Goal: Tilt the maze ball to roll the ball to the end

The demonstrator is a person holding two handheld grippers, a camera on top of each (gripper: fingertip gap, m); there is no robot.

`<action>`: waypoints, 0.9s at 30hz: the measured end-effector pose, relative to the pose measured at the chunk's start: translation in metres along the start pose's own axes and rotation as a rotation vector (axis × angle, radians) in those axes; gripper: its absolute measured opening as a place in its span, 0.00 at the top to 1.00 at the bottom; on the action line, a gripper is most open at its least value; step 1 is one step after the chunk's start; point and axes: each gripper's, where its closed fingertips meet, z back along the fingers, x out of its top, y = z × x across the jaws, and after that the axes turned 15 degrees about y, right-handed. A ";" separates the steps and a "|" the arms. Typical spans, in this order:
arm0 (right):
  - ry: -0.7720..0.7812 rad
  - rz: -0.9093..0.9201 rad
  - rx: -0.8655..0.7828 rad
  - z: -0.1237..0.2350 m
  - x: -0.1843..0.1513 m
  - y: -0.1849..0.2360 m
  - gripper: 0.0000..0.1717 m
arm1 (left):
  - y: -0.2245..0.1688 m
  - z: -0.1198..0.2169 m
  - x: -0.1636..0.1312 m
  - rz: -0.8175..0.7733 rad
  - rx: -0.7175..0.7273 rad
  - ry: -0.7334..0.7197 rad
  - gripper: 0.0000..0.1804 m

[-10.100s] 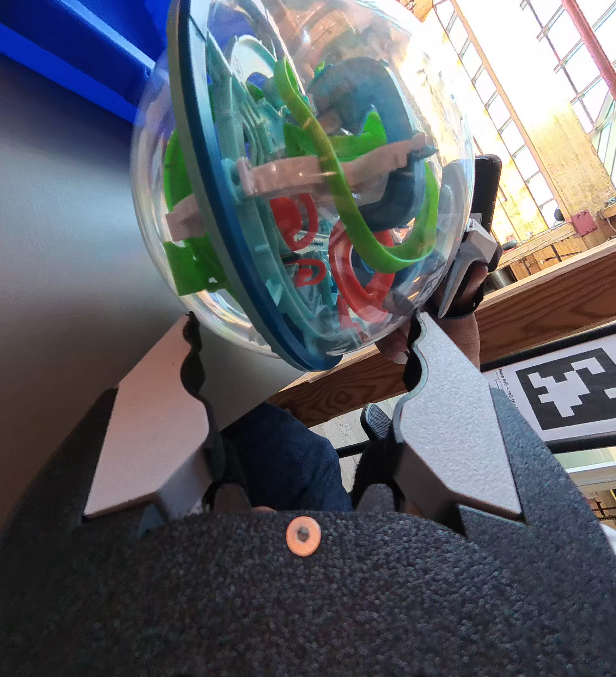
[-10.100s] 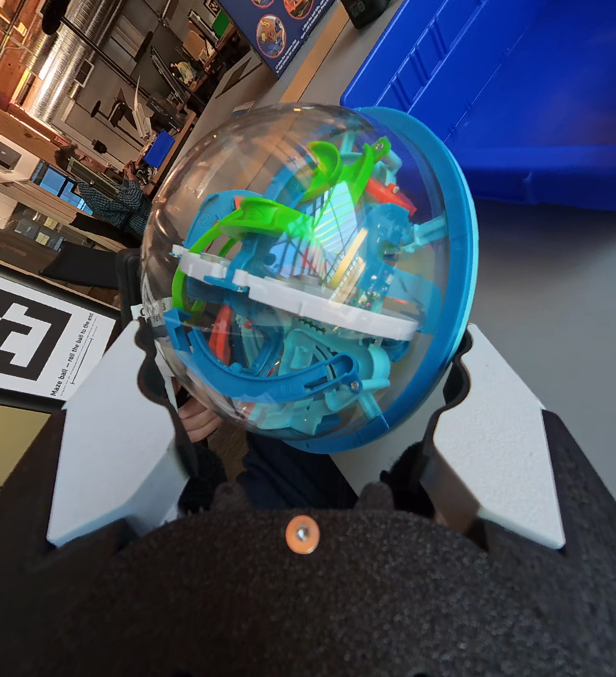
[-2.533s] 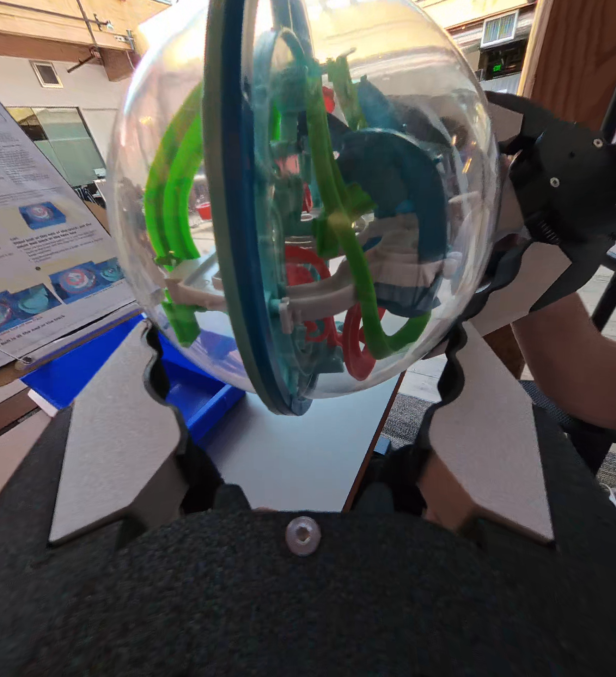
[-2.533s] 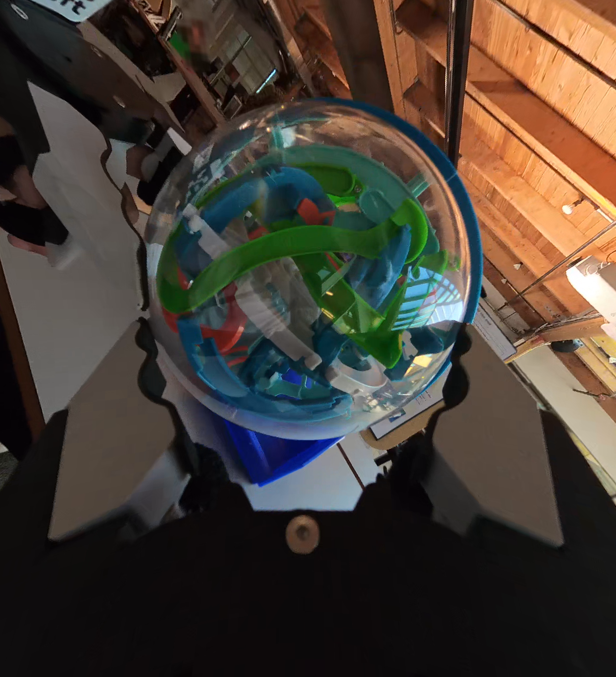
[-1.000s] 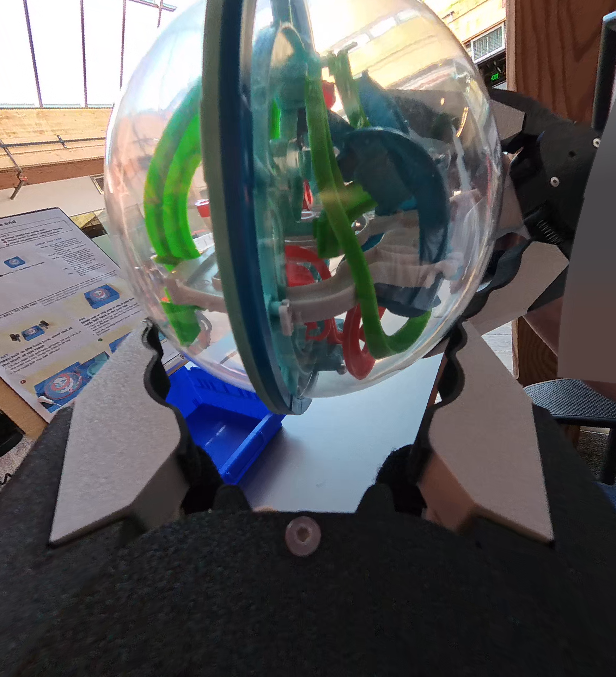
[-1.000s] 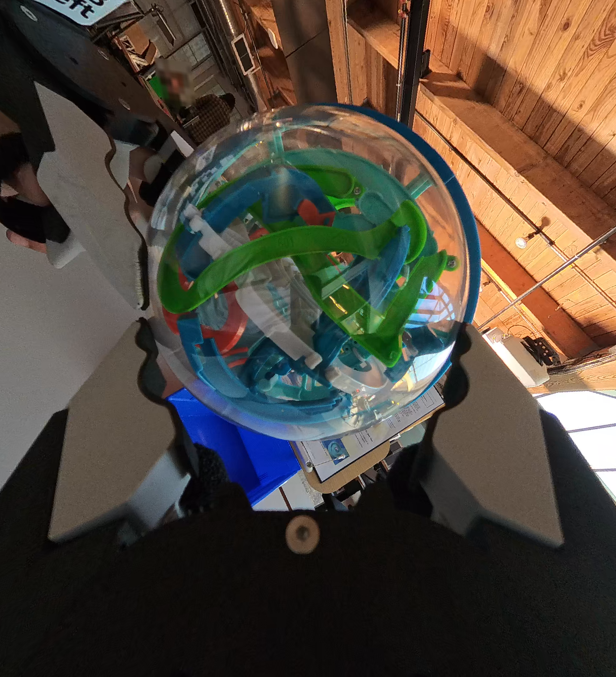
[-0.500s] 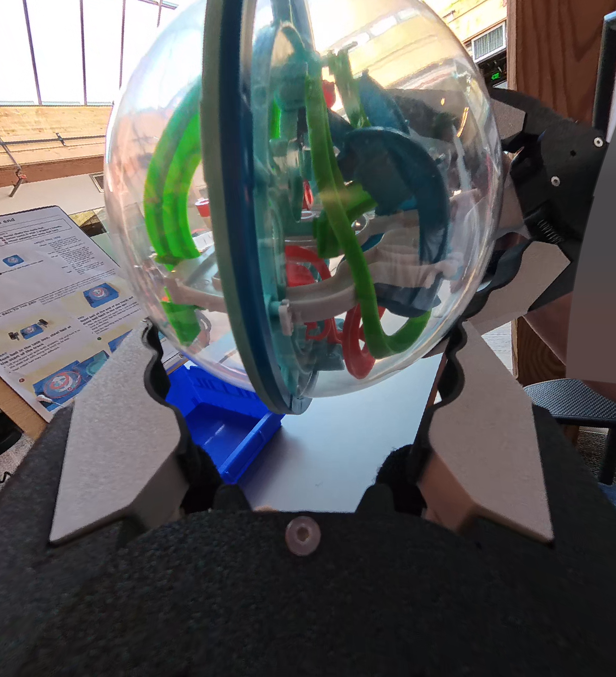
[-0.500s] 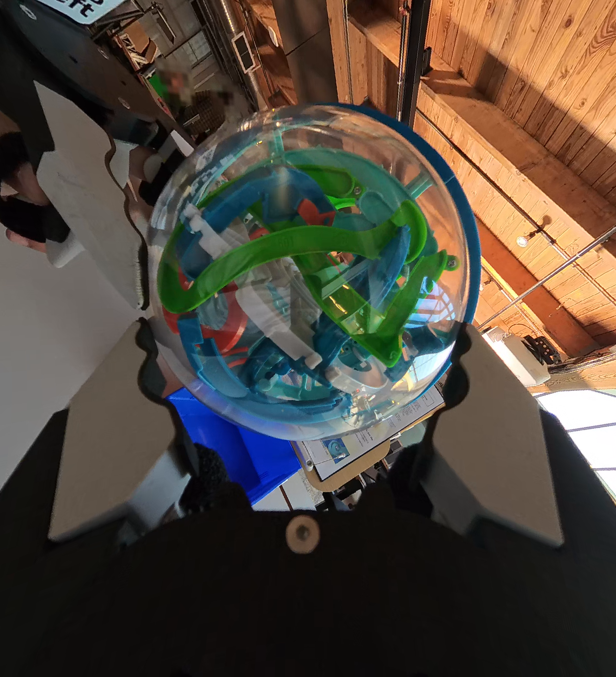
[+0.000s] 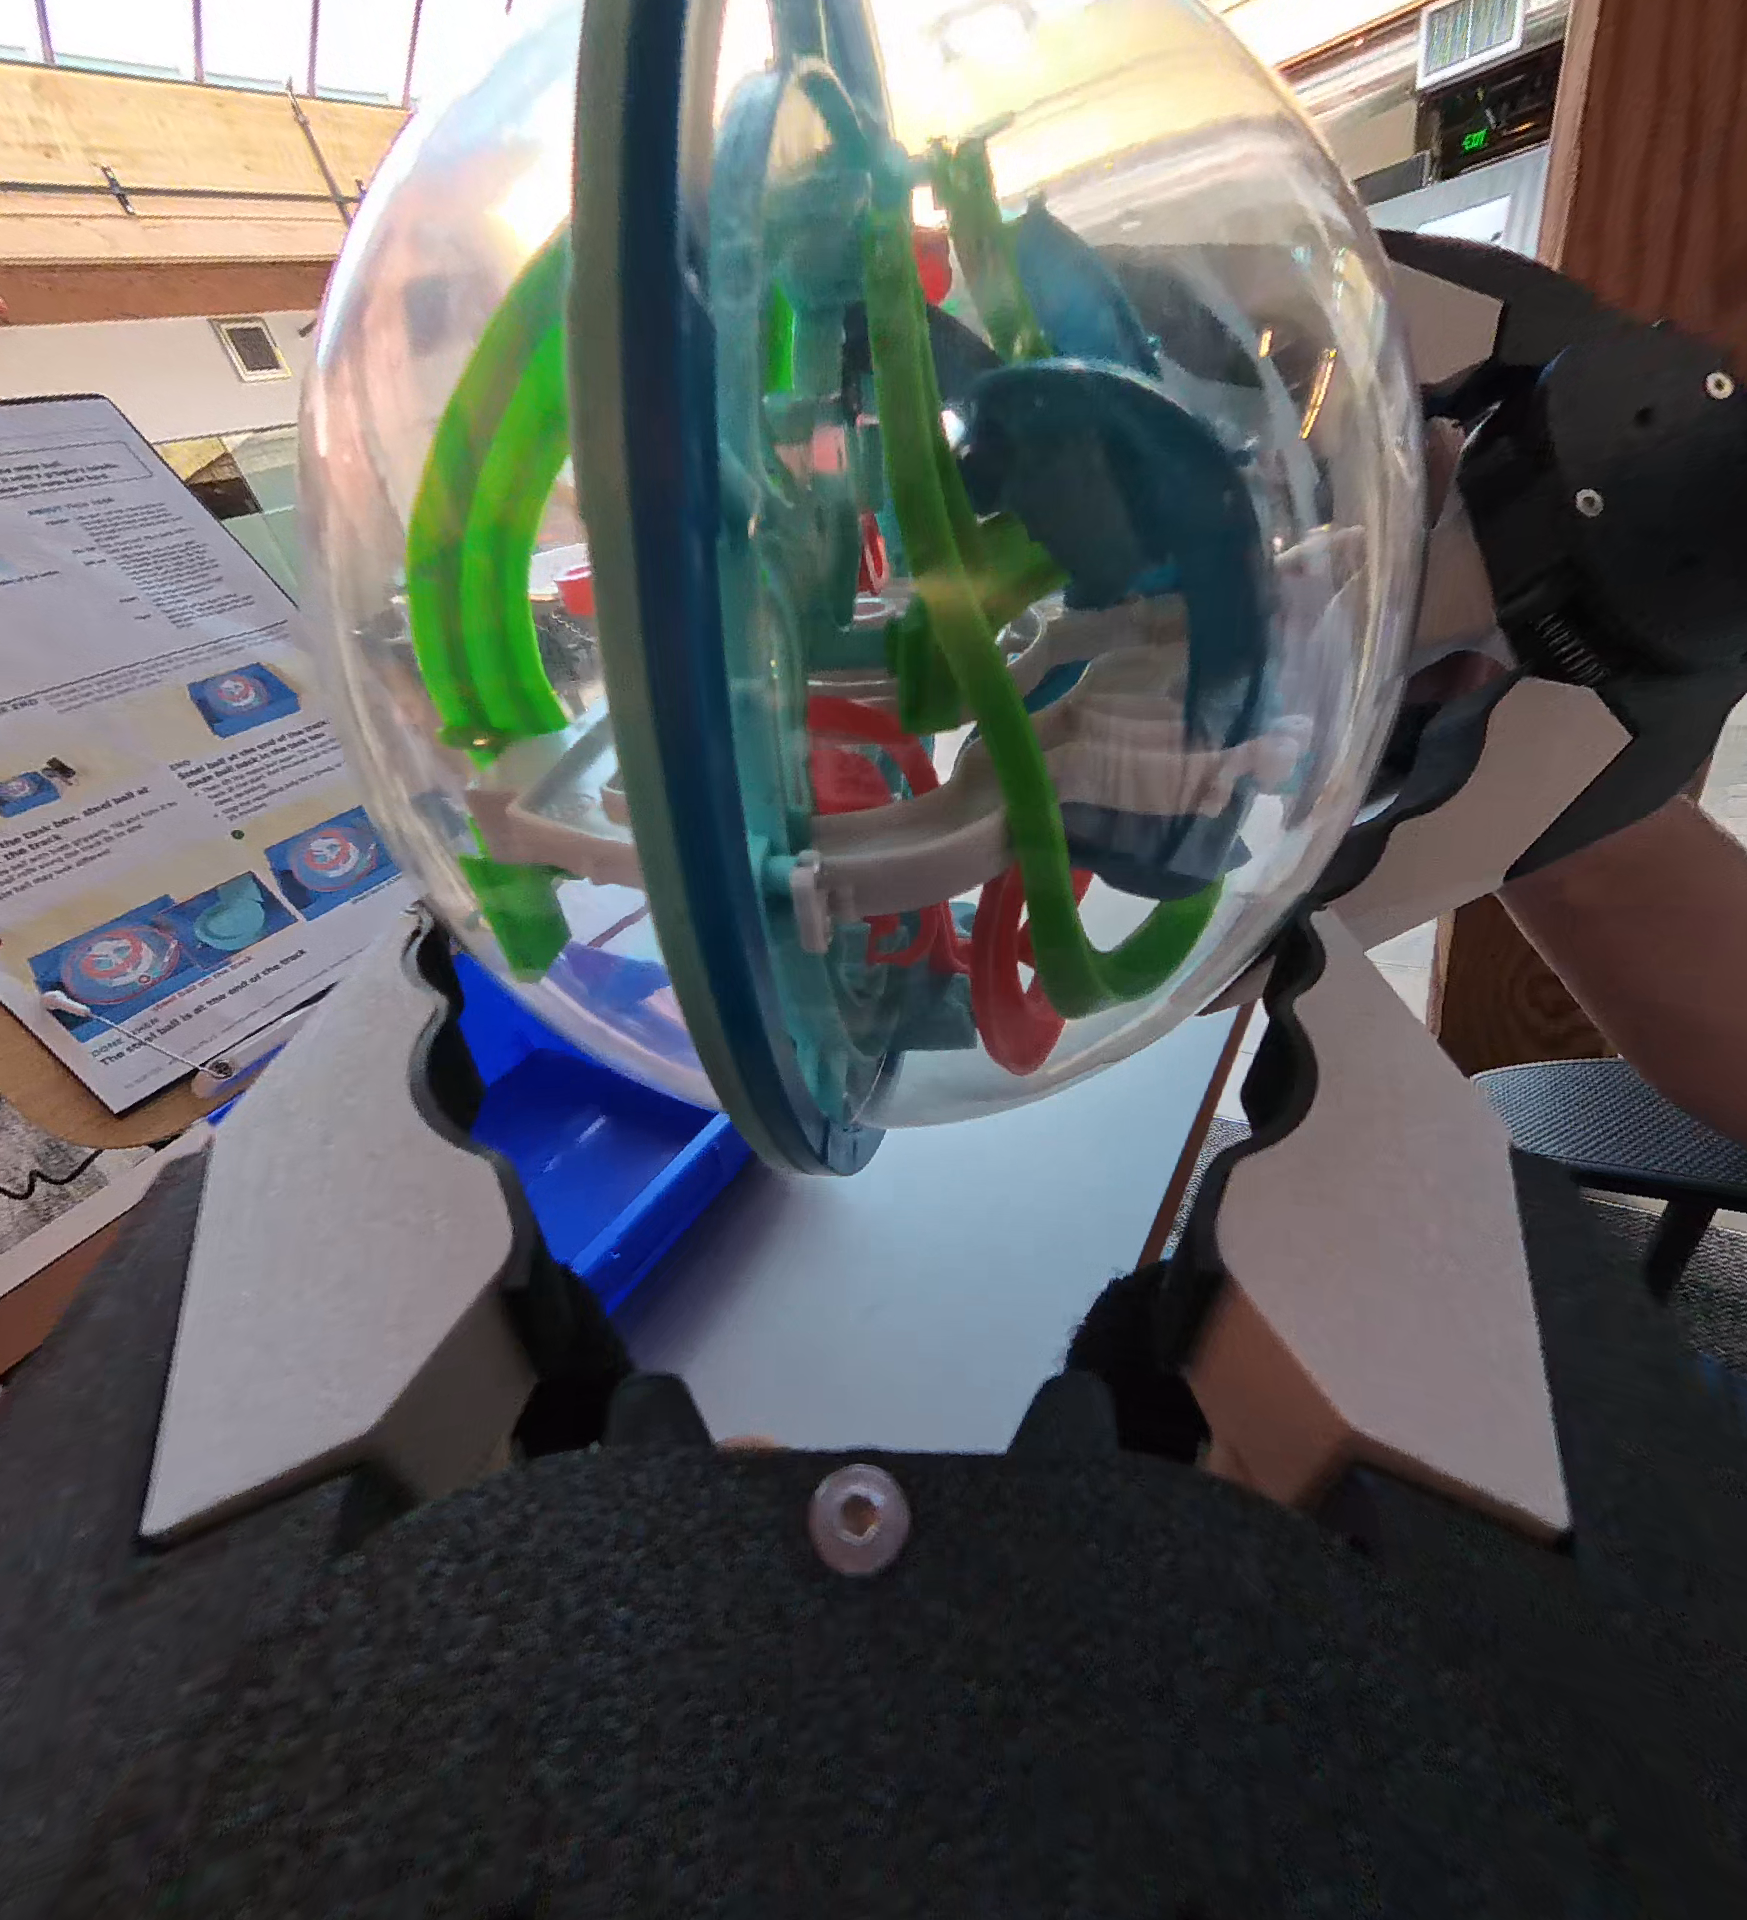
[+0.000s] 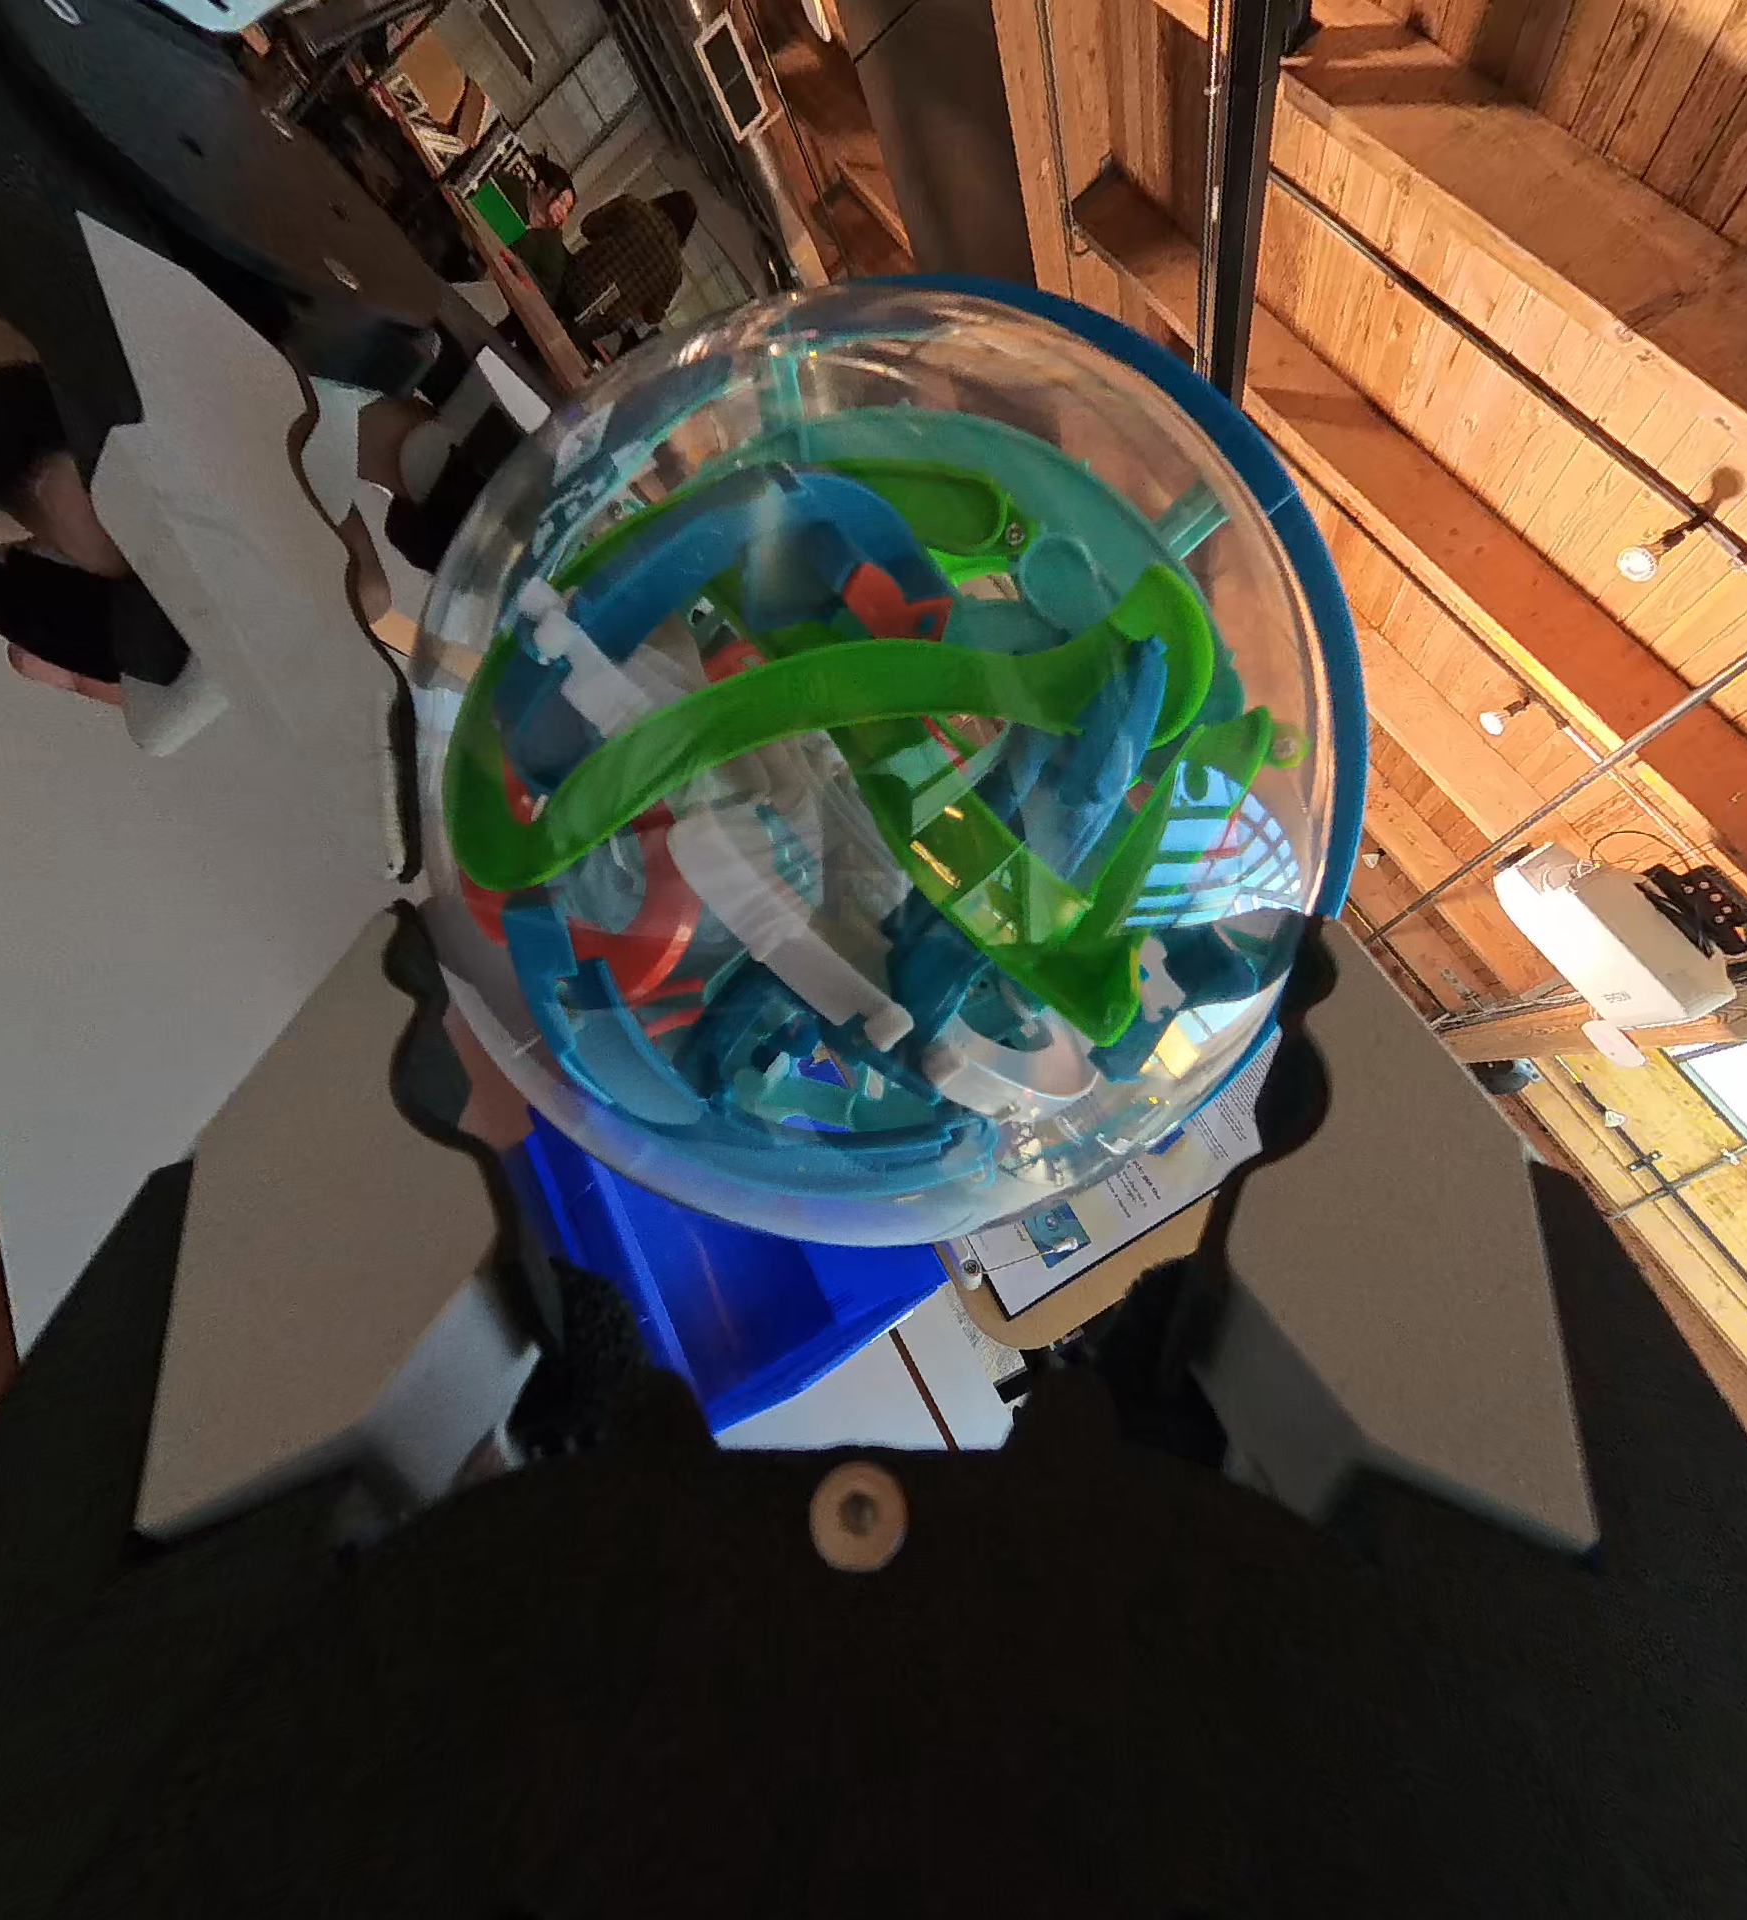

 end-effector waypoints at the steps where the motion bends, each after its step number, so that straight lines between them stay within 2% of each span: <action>1: -0.001 0.001 -0.001 0.000 0.000 0.000 0.11 | 0.000 0.000 0.000 -0.002 0.001 0.000 0.18; 27: -0.119 -0.002 -0.070 0.002 0.009 -0.001 0.11 | 0.001 0.015 0.010 -0.141 0.149 0.002 0.18</action>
